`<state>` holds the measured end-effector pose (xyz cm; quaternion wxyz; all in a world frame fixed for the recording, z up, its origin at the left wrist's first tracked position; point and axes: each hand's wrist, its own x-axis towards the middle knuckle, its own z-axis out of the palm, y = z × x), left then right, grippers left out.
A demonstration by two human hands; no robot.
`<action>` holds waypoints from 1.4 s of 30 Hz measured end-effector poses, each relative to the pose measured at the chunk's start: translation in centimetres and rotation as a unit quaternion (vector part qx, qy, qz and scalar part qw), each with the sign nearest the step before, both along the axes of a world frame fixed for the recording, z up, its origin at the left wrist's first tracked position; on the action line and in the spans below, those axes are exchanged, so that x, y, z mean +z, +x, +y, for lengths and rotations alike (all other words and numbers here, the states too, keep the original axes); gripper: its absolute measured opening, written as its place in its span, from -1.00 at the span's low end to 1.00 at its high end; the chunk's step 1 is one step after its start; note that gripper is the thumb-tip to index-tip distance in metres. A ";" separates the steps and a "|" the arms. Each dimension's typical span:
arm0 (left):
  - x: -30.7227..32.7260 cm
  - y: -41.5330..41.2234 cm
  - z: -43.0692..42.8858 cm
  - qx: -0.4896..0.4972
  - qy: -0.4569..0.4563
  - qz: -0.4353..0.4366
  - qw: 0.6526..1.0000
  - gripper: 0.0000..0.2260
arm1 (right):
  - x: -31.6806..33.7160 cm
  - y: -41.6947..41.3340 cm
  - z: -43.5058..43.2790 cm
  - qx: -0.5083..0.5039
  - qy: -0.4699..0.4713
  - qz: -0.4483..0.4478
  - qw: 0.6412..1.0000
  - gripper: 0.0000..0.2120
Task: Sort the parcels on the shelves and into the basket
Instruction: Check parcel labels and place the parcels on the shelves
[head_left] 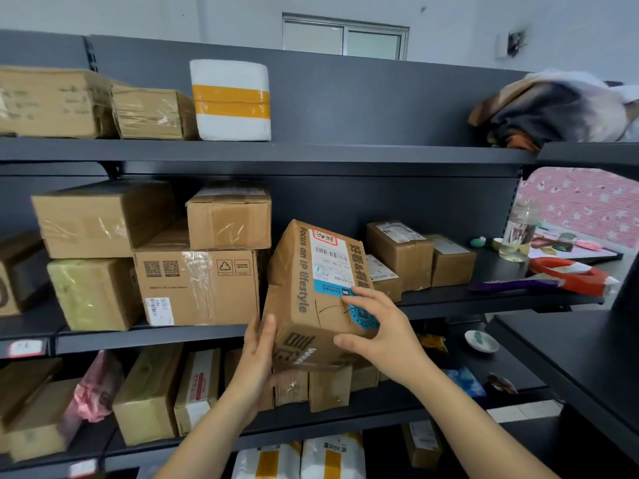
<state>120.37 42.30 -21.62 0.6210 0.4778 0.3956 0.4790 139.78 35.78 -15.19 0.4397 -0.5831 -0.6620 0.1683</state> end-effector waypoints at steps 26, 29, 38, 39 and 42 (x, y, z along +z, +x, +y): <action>-1.0 -8.2 -0.3 -0.229 0.352 0.243 0.874 -0.19 | -8.9 -8.5 -8.7 -0.206 -0.013 0.476 0.855 -0.40; -1.9 -8.8 -2.6 -0.307 0.346 0.246 0.852 -0.25 | -10.5 -11.4 -13.5 -0.273 0.004 0.500 0.822 -0.44; -2.9 -6.4 -12.5 -0.472 0.323 0.262 0.777 -0.21 | -11.3 -16.7 -28.6 -0.419 0.059 0.510 0.749 -0.46; -3.2 -6.0 -14.1 -0.492 0.314 0.264 0.768 -0.21 | -11.6 -17.1 -30.5 -0.436 0.058 0.507 0.741 -0.44; -4.5 -5.1 -19.6 -0.558 0.260 0.243 0.750 -0.19 | -13.0 -18.7 -36.1 -0.477 0.072 0.501 0.719 -0.39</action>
